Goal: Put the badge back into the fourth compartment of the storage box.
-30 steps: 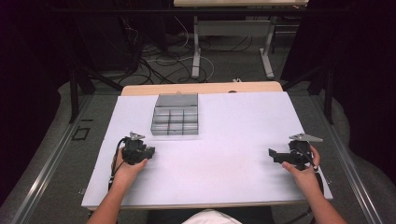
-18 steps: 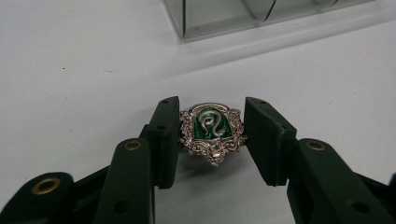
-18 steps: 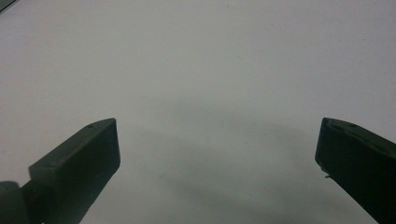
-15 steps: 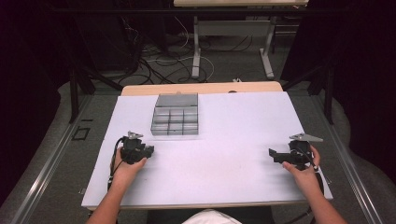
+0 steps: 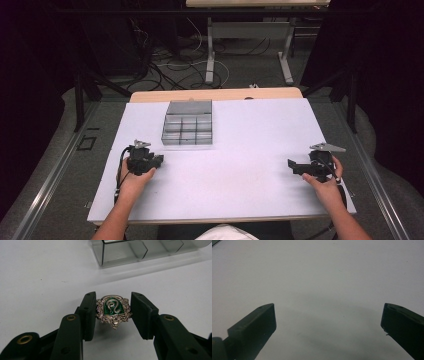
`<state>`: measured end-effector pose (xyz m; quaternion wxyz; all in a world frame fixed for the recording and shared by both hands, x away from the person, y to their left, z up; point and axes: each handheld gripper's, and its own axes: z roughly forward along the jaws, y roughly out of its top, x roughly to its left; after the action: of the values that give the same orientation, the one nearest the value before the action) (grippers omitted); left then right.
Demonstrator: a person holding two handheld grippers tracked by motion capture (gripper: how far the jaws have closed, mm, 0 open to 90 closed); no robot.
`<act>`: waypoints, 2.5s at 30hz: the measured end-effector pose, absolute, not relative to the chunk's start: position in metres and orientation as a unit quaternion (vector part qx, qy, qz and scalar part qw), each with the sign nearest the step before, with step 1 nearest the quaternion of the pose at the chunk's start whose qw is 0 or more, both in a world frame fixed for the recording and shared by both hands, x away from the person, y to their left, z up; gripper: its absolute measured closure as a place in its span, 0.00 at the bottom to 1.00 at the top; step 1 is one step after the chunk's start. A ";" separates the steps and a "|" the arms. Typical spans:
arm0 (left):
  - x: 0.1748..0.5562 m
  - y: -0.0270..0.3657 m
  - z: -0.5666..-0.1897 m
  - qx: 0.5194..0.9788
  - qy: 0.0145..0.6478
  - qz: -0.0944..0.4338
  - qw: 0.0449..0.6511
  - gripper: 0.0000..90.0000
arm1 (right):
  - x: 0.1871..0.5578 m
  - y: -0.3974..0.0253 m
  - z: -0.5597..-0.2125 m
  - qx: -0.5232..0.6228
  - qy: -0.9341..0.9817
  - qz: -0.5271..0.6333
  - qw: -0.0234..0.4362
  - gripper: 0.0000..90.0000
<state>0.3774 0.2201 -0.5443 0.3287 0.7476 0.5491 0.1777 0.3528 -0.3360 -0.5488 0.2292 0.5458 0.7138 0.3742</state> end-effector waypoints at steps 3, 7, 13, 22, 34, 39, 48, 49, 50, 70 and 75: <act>0.377 0.221 -0.543 0.744 0.550 0.180 0.334 0.63 | 0.353 -0.336 -0.549 0.545 0.714 0.374 0.229 0.00; 0.376 0.221 -0.541 0.742 0.552 0.181 0.335 0.63 | 0.353 -0.336 -0.549 0.545 0.714 0.374 0.229 0.00; 0.375 0.222 -0.539 0.738 0.552 0.182 0.342 0.63 | 0.353 -0.335 -0.549 0.546 0.714 0.374 0.229 0.00; 0.374 0.222 -0.535 0.734 0.553 0.185 0.347 0.64 | 0.353 -0.335 -0.549 0.545 0.714 0.374 0.229 0.00; 0.371 0.221 -0.529 0.727 0.554 0.186 0.360 0.64 | 0.353 -0.335 -0.550 0.546 0.715 0.374 0.228 0.00; 0.370 0.221 -0.527 0.724 0.553 0.187 0.368 0.64 | 0.353 -0.335 -0.550 0.546 0.715 0.374 0.227 0.00; 0.368 0.221 -0.522 0.716 0.554 0.194 0.377 0.64 | 0.353 -0.334 -0.550 0.545 0.716 0.373 0.226 0.00; 0.368 0.221 -0.521 0.715 0.554 0.193 0.380 0.64 | 0.353 -0.334 -0.550 0.545 0.716 0.374 0.226 0.00; 0.368 0.221 -0.520 0.715 0.555 0.193 0.380 0.64 | 0.353 -0.334 -0.550 0.545 0.716 0.374 0.226 0.00; 0.373 0.215 -0.505 0.703 0.558 0.196 0.394 0.64 | 0.353 -0.333 -0.552 0.548 0.716 0.370 0.224 0.00; 0.374 0.215 -0.501 0.699 0.561 0.195 0.399 0.64 | 0.352 -0.333 -0.552 0.546 0.717 0.371 0.225 0.00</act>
<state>0.3741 0.2152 -0.5006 0.3987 0.6987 0.5610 0.1952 0.3524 -0.3326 -0.5518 0.2252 0.5456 0.7170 0.3707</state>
